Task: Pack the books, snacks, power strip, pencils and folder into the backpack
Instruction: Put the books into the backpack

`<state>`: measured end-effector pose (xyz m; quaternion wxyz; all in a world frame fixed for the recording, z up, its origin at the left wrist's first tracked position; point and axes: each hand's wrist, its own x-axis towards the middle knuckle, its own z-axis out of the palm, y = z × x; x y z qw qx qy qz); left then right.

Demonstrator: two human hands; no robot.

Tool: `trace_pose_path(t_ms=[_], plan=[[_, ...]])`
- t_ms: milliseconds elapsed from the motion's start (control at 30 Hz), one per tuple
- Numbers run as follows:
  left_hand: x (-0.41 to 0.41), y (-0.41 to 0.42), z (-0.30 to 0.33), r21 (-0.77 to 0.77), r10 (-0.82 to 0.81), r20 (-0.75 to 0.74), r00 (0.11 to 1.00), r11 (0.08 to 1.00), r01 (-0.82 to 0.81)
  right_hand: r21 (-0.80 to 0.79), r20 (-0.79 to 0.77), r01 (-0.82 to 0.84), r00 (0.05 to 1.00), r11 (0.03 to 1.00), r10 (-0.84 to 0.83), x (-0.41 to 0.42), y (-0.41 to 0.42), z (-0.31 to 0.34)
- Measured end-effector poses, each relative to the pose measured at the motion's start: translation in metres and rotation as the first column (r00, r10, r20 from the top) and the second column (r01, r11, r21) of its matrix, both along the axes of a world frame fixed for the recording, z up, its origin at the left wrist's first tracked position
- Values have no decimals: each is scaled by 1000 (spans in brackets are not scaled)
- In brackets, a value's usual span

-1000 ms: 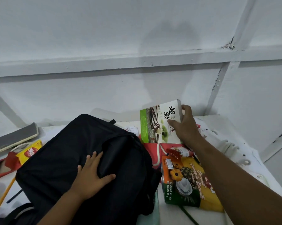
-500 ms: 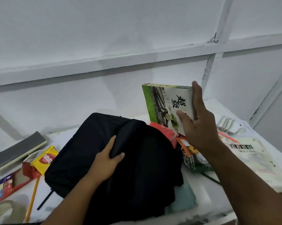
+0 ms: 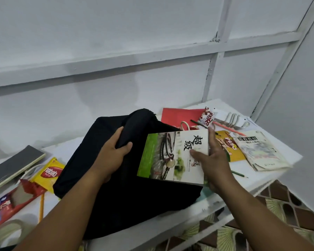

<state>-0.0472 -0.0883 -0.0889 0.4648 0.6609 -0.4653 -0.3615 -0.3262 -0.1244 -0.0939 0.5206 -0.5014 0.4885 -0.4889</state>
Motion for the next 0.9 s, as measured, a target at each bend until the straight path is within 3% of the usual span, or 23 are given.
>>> trace_pose_path(t_ms=[333,533,700,900], plan=[[-3,20,35,-26,-73,-96,993,997,70,130,120,-115,988,985,100,82,-18,-12],[-6,18,35,4,-14,-118,993,1000,15,218,24,-287,957,933,289,122,-33,-19],[-2,12,35,19,73,-207,976,997,-71,175,-261,-480,819,860,510,108,-50,-35],[-11,-1,24,29,75,-279,957,997,-70,97,97,-420,906,902,411,117,-69,-61]])
